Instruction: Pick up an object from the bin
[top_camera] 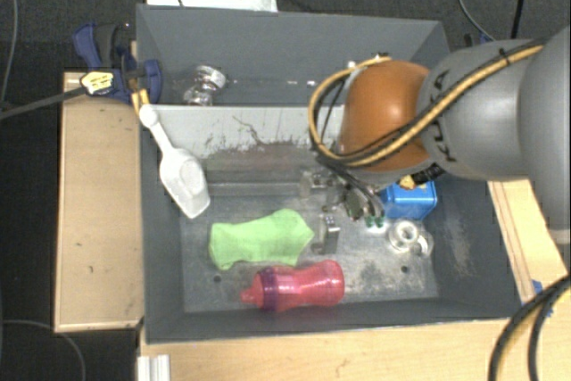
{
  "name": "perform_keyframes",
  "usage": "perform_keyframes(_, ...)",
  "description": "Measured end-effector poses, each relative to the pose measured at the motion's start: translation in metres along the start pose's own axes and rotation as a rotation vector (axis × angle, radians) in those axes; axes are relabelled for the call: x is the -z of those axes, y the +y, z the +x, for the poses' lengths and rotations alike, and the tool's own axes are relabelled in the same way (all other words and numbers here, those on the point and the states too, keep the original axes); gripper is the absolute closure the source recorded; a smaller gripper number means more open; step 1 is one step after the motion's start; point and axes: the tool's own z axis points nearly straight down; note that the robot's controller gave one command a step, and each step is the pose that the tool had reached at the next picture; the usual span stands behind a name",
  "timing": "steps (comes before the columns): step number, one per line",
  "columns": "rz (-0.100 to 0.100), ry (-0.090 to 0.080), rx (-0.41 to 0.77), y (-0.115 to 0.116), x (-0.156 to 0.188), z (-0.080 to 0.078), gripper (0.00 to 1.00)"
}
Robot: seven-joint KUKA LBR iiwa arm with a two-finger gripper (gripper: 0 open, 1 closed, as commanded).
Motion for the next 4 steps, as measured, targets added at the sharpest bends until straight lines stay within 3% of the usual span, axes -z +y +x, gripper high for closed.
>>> perform_keyframes(1,-0.001,0.008,0.057,0.024,-0.003,0.013,0.00)
perform_keyframes(2,-0.001,0.001,0.019,0.048,-0.002,-0.007,0.00)
perform_keyframes(3,0.000,-0.011,0.022,0.059,-0.044,0.005,0.00)
perform_keyframes(4,-0.002,0.002,0.024,0.074,-0.046,0.000,1.00)
